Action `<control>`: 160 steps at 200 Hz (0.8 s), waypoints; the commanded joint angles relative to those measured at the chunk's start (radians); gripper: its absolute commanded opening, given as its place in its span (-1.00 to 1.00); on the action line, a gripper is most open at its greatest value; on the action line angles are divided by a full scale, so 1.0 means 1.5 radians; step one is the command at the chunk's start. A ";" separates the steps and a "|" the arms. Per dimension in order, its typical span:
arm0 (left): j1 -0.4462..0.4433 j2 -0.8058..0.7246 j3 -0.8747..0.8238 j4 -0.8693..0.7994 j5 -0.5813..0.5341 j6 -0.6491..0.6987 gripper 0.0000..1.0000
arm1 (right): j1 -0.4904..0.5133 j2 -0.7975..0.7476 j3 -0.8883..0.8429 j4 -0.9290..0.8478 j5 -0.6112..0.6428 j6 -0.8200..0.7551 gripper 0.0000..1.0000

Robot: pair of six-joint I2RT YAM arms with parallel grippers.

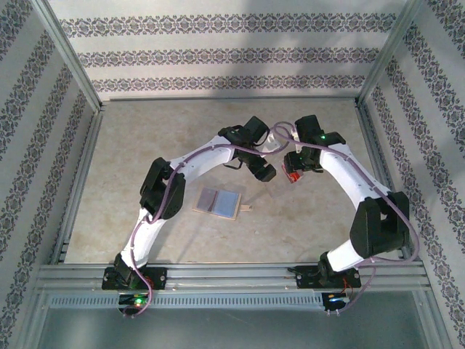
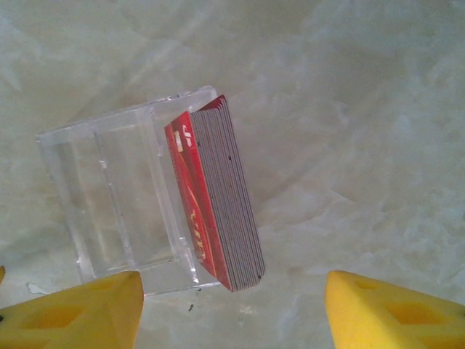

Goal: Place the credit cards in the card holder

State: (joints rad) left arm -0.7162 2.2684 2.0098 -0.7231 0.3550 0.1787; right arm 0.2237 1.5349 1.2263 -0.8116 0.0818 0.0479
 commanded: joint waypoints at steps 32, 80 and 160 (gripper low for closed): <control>-0.015 0.057 0.056 -0.039 0.007 0.004 0.72 | -0.014 0.039 0.018 -0.002 0.009 -0.023 0.34; -0.017 0.090 0.070 -0.041 -0.006 0.011 0.70 | -0.027 0.064 0.025 0.000 -0.002 -0.015 0.35; -0.017 0.107 0.050 -0.046 -0.020 0.008 0.69 | -0.033 0.105 0.039 -0.016 0.011 -0.017 0.34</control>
State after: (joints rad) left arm -0.7284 2.3989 2.0895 -0.7486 0.3531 0.1791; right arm 0.1848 1.6802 1.2613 -0.8120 0.0814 0.0265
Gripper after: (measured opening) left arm 0.848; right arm 0.672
